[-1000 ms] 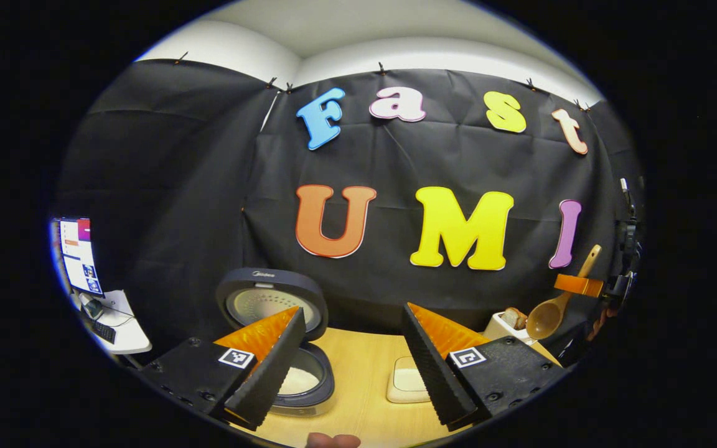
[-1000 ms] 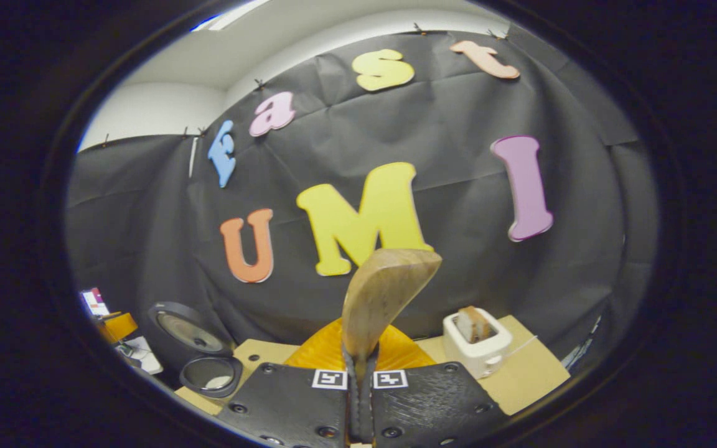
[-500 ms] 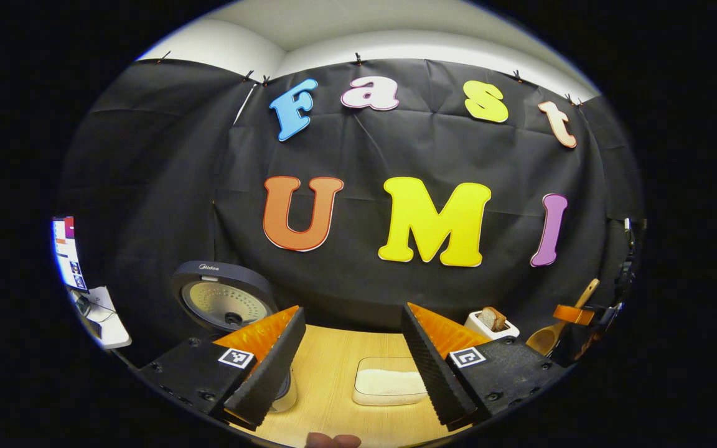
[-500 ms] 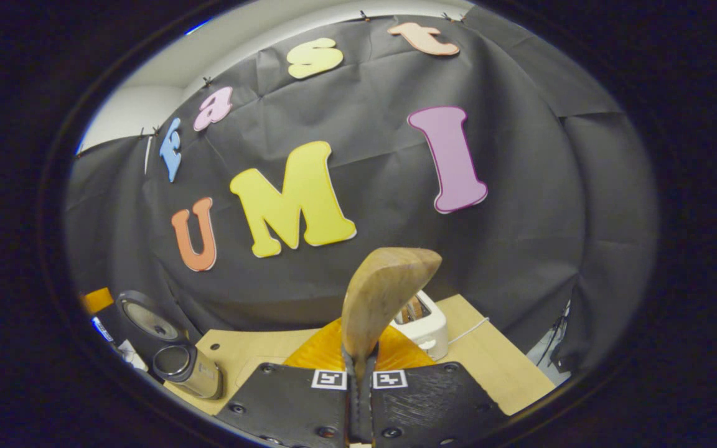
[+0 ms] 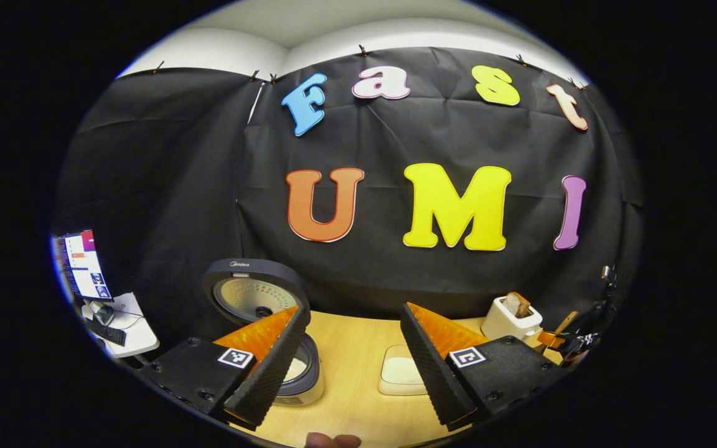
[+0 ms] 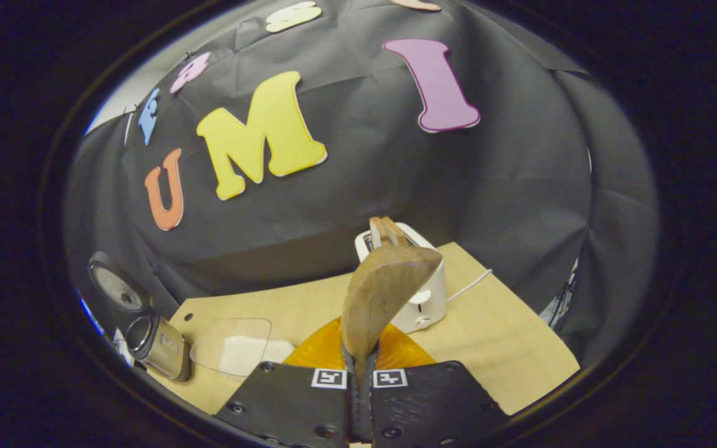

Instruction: Close the left gripper, press the button to open the rice cooker; take a wooden spoon from the chopstick holder with the right hand, scoop a spoonful of rice and pour it into the rice cooker, then put the wooden spoon back into the chopstick holder.

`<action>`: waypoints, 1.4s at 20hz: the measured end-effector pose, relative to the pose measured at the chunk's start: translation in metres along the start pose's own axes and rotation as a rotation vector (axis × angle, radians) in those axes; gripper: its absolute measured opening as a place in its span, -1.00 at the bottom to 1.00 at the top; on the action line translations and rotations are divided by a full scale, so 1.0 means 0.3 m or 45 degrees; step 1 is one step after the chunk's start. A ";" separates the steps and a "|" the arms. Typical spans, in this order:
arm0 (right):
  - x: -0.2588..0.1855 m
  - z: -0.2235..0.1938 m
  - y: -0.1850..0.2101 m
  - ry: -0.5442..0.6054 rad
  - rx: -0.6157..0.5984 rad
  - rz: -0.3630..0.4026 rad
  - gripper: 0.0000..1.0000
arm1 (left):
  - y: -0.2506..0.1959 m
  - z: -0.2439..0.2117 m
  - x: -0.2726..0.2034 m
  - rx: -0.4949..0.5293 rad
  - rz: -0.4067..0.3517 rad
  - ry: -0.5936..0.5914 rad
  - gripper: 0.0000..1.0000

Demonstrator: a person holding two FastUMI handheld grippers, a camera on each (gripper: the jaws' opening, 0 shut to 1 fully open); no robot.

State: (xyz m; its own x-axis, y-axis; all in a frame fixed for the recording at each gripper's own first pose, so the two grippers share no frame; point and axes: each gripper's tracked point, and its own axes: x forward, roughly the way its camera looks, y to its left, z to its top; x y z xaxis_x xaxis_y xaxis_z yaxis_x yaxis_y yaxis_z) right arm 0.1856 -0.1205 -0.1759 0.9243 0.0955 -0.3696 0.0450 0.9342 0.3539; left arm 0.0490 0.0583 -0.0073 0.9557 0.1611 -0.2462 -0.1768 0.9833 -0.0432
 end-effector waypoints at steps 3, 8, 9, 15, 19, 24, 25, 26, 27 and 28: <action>0.049 -0.072 -0.010 0.031 -0.003 -0.017 -0.99 | 0.024 -0.007 -0.011 0.003 0.036 0.018 0.96; 0.129 -0.168 -0.044 0.094 0.011 -0.033 -0.92 | 0.043 -0.008 -0.029 0.028 0.072 0.032 0.96; 0.139 -0.177 -0.052 0.096 0.012 -0.035 -0.92 | 0.041 -0.004 -0.031 0.034 0.074 0.029 0.96; 0.144 -0.213 -0.078 0.121 0.014 -0.051 -0.84 | 0.024 0.003 -0.044 0.041 0.068 0.020 0.96; 0.127 -0.168 -0.085 0.081 -0.006 -0.046 -0.78 | 0.020 0.011 -0.045 0.031 0.063 0.010 0.96; 0.088 -0.121 -0.096 0.052 0.008 -0.051 -0.16 | 0.031 0.033 -0.034 0.008 0.057 -0.018 0.96; 0.069 -0.110 -0.101 0.041 0.009 -0.052 0.12 | 0.038 0.036 -0.033 0.004 0.057 -0.024 0.96; 0.053 -0.098 -0.105 0.031 0.008 -0.057 0.39 | 0.048 0.041 -0.030 0.001 0.062 -0.031 0.96; 0.035 -0.080 -0.111 0.013 0.004 -0.068 0.59 | 0.062 0.044 -0.023 -0.005 0.067 -0.037 0.96; 0.010 -0.060 -0.116 -0.003 -0.002 -0.081 0.66 | 0.074 0.048 -0.019 -0.014 0.072 -0.042 0.96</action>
State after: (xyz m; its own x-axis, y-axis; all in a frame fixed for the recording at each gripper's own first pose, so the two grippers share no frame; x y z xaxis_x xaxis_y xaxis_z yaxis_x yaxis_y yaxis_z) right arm 0.1800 -0.1466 -0.2049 0.9206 0.0352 -0.3889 0.1030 0.9387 0.3289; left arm 0.0431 0.0805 0.0070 0.9513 0.2194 -0.2166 -0.2334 0.9715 -0.0409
